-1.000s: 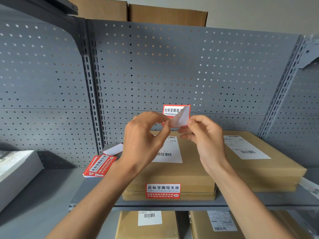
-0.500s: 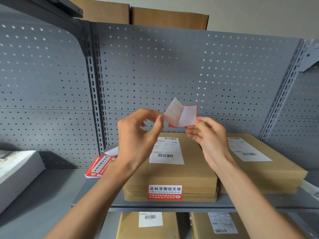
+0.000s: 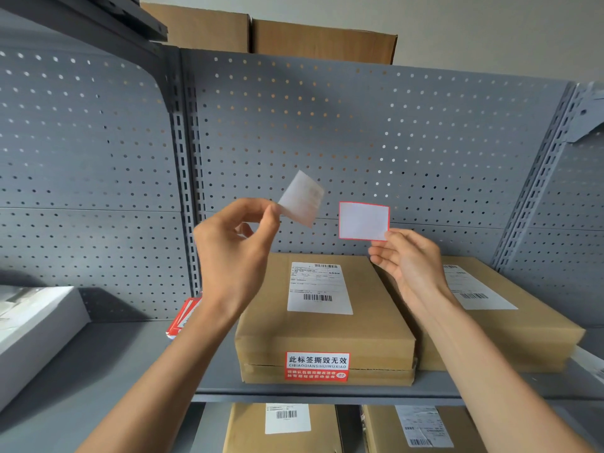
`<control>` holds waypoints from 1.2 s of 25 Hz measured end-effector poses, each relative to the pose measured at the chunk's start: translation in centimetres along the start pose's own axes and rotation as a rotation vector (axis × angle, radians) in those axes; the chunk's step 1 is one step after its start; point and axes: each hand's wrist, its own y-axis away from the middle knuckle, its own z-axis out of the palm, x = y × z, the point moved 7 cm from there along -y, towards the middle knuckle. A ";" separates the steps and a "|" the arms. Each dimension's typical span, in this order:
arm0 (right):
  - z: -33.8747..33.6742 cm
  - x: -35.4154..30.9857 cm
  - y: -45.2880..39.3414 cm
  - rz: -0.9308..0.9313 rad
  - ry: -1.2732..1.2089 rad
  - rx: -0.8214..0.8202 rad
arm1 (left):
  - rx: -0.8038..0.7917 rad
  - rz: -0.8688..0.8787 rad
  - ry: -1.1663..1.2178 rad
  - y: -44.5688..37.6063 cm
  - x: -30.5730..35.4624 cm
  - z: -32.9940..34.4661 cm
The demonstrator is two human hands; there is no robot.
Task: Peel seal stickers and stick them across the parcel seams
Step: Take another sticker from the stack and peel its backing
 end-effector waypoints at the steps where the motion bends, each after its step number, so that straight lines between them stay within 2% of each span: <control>1: -0.1 0.1 -0.1 0.009 0.006 0.002 | 0.013 -0.004 0.001 -0.1 0.1 -0.4; 6: 3.3 -0.1 -1.0 0.005 0.235 -0.110 | 0.085 -0.001 -0.012 -1.3 -0.4 -3.3; 12: 14.5 2.9 -1.6 0.009 0.629 -0.412 | 0.157 0.022 -0.131 -1.9 -1.9 -8.4; 16: 21.0 6.1 -1.6 -0.068 0.915 -0.574 | 0.184 0.020 -0.219 -1.8 -2.9 -11.2; 22: 26.1 10.4 -1.6 -0.136 1.023 -0.668 | 0.253 0.122 -0.384 -1.9 -2.8 -13.6; 27: 27.0 12.0 -2.5 -0.173 1.108 -0.678 | 0.305 0.280 -0.520 -1.7 -2.2 -14.3; 30: 26.7 12.5 -3.0 -0.156 1.122 -0.675 | 0.323 0.316 -0.545 -1.4 -2.6 -14.6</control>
